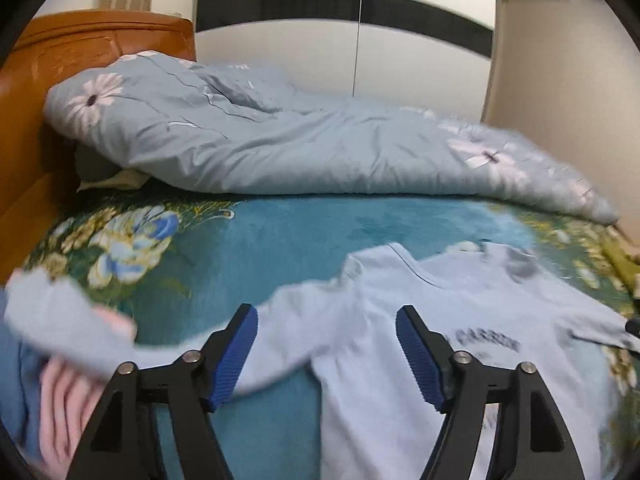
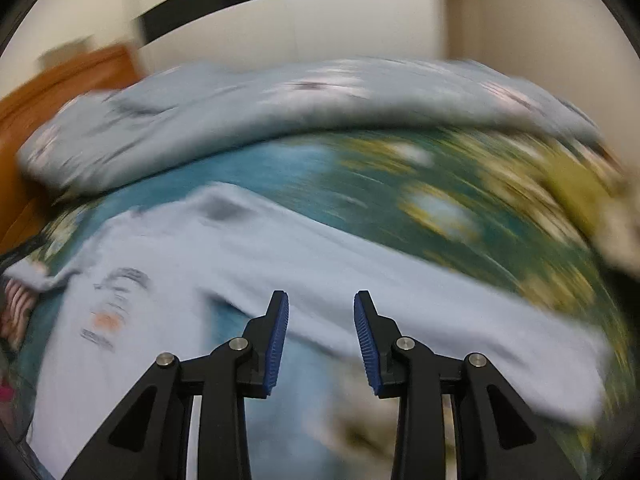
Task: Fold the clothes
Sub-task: 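Grasp a sleeve with the right gripper and fold it across the shirt front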
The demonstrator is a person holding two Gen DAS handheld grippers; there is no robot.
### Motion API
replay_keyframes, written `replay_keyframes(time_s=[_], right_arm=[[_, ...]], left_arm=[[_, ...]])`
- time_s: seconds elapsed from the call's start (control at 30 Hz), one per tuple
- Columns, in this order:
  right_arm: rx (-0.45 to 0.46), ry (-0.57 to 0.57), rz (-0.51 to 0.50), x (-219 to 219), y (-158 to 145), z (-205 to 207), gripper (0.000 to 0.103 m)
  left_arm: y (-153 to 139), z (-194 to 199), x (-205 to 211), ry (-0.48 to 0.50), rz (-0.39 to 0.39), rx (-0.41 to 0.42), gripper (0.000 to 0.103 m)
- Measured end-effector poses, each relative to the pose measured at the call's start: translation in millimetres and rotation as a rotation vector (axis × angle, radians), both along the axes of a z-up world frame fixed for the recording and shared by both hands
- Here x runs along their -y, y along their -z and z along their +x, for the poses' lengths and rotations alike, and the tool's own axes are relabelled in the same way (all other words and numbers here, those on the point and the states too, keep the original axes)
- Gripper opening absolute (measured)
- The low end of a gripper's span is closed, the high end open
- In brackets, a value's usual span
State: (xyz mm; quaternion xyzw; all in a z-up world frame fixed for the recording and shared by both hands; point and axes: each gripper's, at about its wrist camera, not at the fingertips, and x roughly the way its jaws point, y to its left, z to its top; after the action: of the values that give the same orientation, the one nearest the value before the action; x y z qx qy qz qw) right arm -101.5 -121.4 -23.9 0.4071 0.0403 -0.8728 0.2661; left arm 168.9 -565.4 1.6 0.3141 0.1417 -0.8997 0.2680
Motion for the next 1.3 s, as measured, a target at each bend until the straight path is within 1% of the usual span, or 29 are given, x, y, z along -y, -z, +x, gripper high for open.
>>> replay_keyframes(time_s=[0.1,0.13,0.17,0.23,0.33,0.4,0.43,0.5,0.6,0.63,0.67,0.7,0.77,0.9,0.97,1.03,1.07,1.17,1.23,1.3], right_arm=[[0.103,0.304,-0.067,-95,12,-9,0.035],[0.141,0.392,-0.101,-123,17,-10,0.035],[0.172,0.451,-0.140,-143,21,-9,0.035],[0.198,0.495,-0.199,-163,25,-6,0.035],[0.223,0.536,-0.288,-175,32,-7,0.035],[0.258,0.551,-0.358,-176,38,-12,0.035],[0.268,0.560,-0.374,-175,41,-15,0.035],[0.262,0.566,-0.392,-170,43,-20,0.037],[0.261,0.582,-0.460,-167,45,-29,0.037],[0.262,0.601,-0.470,-168,46,-32,0.029],[0.245,0.604,-0.464,-166,39,-35,0.018],[0.218,0.598,-0.449,-162,29,-37,0.006],[0.164,0.586,-0.420,-155,8,-42,0.006],[0.056,0.560,-0.360,-141,-35,-51,0.005],[-0.030,0.524,-0.346,-120,-72,-51,0.005],[-0.105,0.459,-0.335,-86,-109,-48,0.005],[-0.124,0.424,-0.332,-68,-121,-46,0.005],[-0.149,0.281,-0.317,4,-146,-35,0.005],[-0.148,0.170,-0.316,62,-152,-25,0.005],[-0.129,0.081,-0.312,113,-149,-14,0.005]], left_arm=[[5,20,-12,-0.027,0.023,-0.011,0.080],[6,26,-13,-0.035,0.043,-0.015,0.080],[8,31,-14,-0.042,0.064,-0.019,0.080],[11,40,-16,-0.058,0.102,-0.027,0.080],[14,50,-17,-0.079,0.152,-0.029,0.080],[15,57,-17,-0.089,0.180,-0.029,0.080],[15,60,-18,-0.093,0.188,-0.033,0.080],[15,66,-18,-0.102,0.196,-0.037,0.080],[16,71,-17,-0.112,0.209,-0.034,0.080],[16,73,-16,-0.117,0.213,-0.035,0.080],[16,75,-15,-0.122,0.214,-0.039,0.080],[17,79,-13,-0.128,0.216,-0.044,0.080],[20,84,-9,-0.141,0.224,-0.047,0.080],[29,93,2,-0.174,0.270,-0.056,0.080],[34,97,8,-0.193,0.294,-0.062,0.080],[42,100,13,-0.210,0.321,-0.068,0.080],[45,101,14,-0.215,0.335,-0.069,0.080],[55,101,17,-0.207,0.379,-0.061,0.080],[58,101,17,-0.196,0.392,-0.054,0.080],[59,103,18,-0.188,0.401,-0.051,0.080]])
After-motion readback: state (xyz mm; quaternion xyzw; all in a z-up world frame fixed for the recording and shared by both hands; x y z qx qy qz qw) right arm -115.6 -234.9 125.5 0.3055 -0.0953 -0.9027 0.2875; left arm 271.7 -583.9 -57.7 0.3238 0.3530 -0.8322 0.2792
